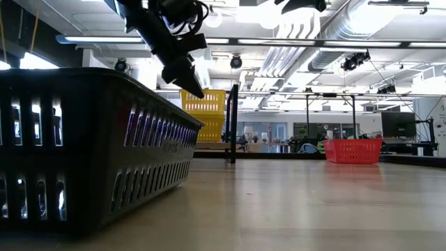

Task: Stack baskets on shelf by color
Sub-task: Stack the yellow bin on top of the yellow bin, then stack the red bin on top of the red bin

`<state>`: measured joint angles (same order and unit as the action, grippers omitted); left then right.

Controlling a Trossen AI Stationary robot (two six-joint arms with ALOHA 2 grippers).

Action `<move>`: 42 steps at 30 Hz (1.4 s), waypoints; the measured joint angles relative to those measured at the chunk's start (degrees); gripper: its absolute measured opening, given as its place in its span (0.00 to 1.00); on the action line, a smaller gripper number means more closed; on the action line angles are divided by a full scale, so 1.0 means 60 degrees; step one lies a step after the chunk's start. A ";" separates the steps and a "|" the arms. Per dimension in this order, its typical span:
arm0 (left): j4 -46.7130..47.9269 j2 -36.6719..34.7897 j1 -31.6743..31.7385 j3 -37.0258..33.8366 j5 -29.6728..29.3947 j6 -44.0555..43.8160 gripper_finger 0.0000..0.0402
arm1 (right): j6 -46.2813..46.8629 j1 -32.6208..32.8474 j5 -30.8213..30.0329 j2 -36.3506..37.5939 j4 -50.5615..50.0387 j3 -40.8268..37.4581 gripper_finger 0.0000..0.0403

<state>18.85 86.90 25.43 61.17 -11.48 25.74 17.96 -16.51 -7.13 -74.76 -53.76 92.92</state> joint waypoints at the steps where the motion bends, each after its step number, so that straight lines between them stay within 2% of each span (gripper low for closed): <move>1: -0.0038 0.0002 -0.0030 0.0000 -0.0128 0.0000 0.32 | 0.0000 0.0000 -0.0002 0.0000 -0.0003 0.0000 0.36; 6: -0.0237 0.0007 -0.0146 0.0000 -0.0836 0.0000 0.31 | 0.0000 0.0000 -0.0002 0.0001 0.0000 0.0000 0.36; 12: -0.0300 0.0591 -0.0223 0.0007 -0.0939 0.0000 0.30 | 0.0000 0.0003 -0.0002 0.0000 -0.0013 0.0000 0.36; 18: -0.0520 0.0800 -0.0504 0.0004 -0.1508 0.0036 0.29 | 0.0000 0.0000 -0.0001 0.0000 -0.0040 0.0000 0.36; 24: -0.0910 0.0709 -0.0645 0.0004 -0.1943 0.0808 0.22 | 0.0004 0.0000 -0.0002 0.0000 -0.0066 0.0000 0.36; 29: -0.1034 0.0712 -0.0681 0.0071 -0.2152 0.0654 0.16 | 0.0003 0.0000 -0.0002 0.0000 -0.0069 0.0000 0.36; 35: -0.0221 0.0688 -0.0686 0.1140 -0.2222 -0.0153 0.17 | 0.0565 0.0000 -0.0112 0.0000 -0.0200 0.0000 0.36; 42: 0.0789 0.0636 -0.0681 0.2907 -0.2121 -0.0437 0.26 | 0.1826 0.0000 -0.1599 0.0000 -0.1367 0.0000 0.36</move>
<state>23.59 90.72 21.34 78.61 -24.21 23.11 28.91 -16.51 -16.72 -74.76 -61.96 92.92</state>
